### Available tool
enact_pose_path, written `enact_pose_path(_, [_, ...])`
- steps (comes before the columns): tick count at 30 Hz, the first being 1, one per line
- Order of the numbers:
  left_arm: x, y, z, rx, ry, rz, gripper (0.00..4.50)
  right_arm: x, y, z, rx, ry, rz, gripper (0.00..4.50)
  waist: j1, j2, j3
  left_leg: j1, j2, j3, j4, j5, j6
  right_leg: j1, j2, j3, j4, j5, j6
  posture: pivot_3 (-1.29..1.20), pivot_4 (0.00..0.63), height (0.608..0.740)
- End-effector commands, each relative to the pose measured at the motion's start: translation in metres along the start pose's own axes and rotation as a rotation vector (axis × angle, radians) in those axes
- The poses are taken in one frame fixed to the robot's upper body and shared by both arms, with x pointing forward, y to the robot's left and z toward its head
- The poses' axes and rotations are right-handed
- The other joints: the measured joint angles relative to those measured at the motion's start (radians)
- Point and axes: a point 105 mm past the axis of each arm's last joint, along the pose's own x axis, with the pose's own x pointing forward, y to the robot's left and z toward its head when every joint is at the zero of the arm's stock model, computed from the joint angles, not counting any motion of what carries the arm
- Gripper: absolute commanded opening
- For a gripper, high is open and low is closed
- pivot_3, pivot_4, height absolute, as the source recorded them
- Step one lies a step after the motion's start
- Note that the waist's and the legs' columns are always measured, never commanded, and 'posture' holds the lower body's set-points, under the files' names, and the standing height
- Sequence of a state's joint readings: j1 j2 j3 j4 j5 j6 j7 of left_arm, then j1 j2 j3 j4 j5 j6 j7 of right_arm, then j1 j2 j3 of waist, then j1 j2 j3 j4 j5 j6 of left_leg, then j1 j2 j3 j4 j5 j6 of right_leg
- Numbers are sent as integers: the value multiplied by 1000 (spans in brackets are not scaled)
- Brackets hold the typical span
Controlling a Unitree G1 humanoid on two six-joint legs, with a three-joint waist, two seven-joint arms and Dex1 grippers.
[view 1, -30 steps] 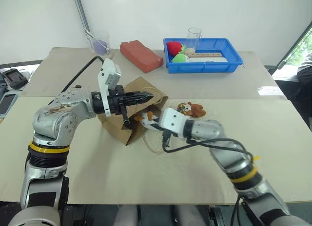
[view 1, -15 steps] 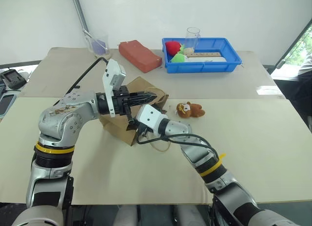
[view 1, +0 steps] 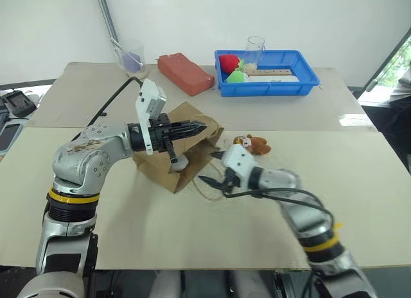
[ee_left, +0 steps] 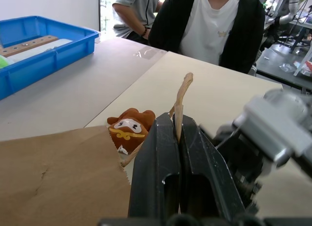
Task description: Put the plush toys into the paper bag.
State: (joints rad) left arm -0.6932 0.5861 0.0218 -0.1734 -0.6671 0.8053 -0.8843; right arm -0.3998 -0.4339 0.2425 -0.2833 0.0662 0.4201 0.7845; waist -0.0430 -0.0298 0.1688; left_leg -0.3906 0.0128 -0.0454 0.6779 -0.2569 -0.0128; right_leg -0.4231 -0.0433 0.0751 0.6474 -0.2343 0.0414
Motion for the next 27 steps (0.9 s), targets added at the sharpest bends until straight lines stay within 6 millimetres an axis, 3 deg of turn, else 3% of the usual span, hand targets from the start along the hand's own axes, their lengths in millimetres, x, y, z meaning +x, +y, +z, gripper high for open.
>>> enact_pose_path(1, [-2,-2,9,50,-30,4,0,-24,-25,10,-107,13,-91,3878,-3,0,0,0,0,0,0,0,0,0,0,0,0,0,0,0,150,740])
enact_pose_path(7, [-2,-2,8,50,-29,6,0,-38,-82,-26,-382,250,-340,3878,-4,0,0,1,0,2,0,0,0,0,0,0,0,0,-1,0,150,740])
enact_pose_path(15, [-2,-1,12,60,-48,16,0,-28,-104,-69,-468,394,-418,3878,-3,0,0,0,0,2,0,0,0,-1,0,1,0,0,-1,0,150,740])
enact_pose_path(16, [-3,-1,13,61,-48,17,0,-27,-104,-71,-452,392,-425,3365,-2,0,0,0,0,2,0,0,0,-1,0,1,0,0,-1,0,150,740])
enact_pose_path(23, [-4,-1,12,59,-46,26,0,-26,-102,-71,-381,356,-437,954,-3,0,0,0,0,1,0,0,0,0,0,1,0,0,-1,0,150,740])
enact_pose_path(26, [-4,0,12,58,-46,27,0,-31,-101,-66,-375,332,-440,49,-2,0,0,0,0,1,0,0,0,0,0,0,0,0,-1,0,150,740])
enact_pose_path(27, [-4,1,12,57,-46,27,0,-32,-98,-60,-381,313,-426,20,-1,0,0,0,0,1,0,0,0,0,0,0,0,0,-1,0,150,740])
